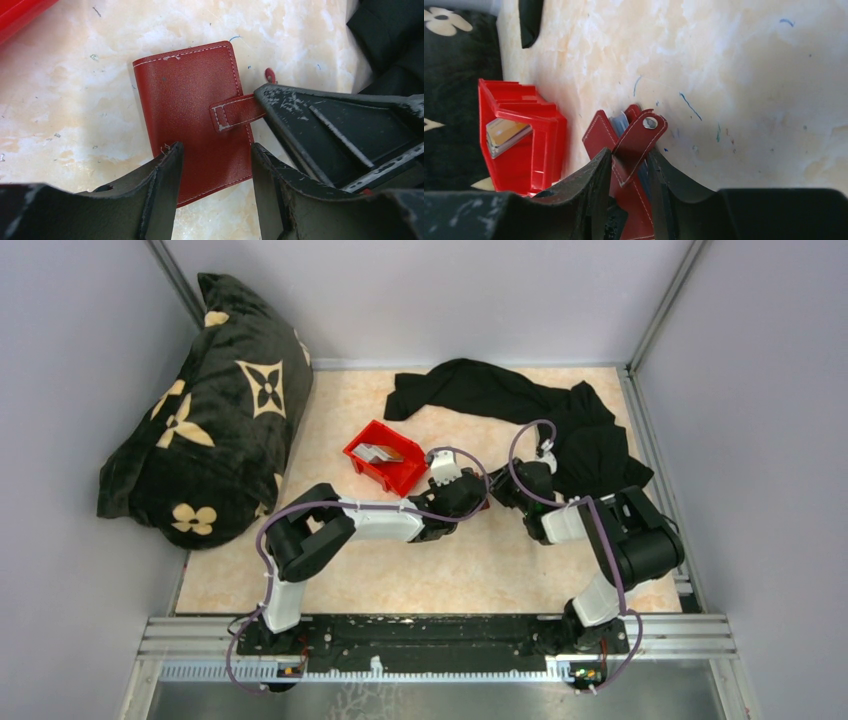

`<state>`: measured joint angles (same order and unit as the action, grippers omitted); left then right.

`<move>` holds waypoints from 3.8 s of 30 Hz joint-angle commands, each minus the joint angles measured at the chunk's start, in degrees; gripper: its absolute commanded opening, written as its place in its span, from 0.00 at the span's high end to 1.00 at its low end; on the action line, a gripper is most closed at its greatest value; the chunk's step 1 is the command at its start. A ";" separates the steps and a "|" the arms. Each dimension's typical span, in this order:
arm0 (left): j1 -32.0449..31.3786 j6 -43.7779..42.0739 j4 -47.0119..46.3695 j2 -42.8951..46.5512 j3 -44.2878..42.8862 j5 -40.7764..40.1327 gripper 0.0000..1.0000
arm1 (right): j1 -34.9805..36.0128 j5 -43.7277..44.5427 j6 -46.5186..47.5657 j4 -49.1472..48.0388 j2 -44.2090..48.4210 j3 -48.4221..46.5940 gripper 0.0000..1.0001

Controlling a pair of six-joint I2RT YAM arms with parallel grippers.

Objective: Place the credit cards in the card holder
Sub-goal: Close the card holder at the center of the board, then turn over the card holder at the center of the board.

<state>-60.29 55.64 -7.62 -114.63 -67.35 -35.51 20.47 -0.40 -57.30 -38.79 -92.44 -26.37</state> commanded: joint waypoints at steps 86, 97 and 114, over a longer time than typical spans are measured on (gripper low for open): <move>0.02 -2.62 4.47 -3.02 7.12 4.08 0.52 | 5.63 -8.87 1.75 -19.71 -1.27 14.81 0.54; 0.11 -2.32 3.00 -3.37 8.74 5.82 0.53 | 5.63 -8.51 0.85 -25.83 -6.38 14.19 0.59; 0.13 -3.59 -0.48 -2.52 10.57 9.19 0.54 | 5.68 -8.81 2.26 -25.73 -15.03 7.85 0.74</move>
<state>-58.83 53.76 -17.89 -113.60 -60.05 -36.05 24.38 -7.44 -57.17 -71.33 -105.10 -15.86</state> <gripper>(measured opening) 0.459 0.301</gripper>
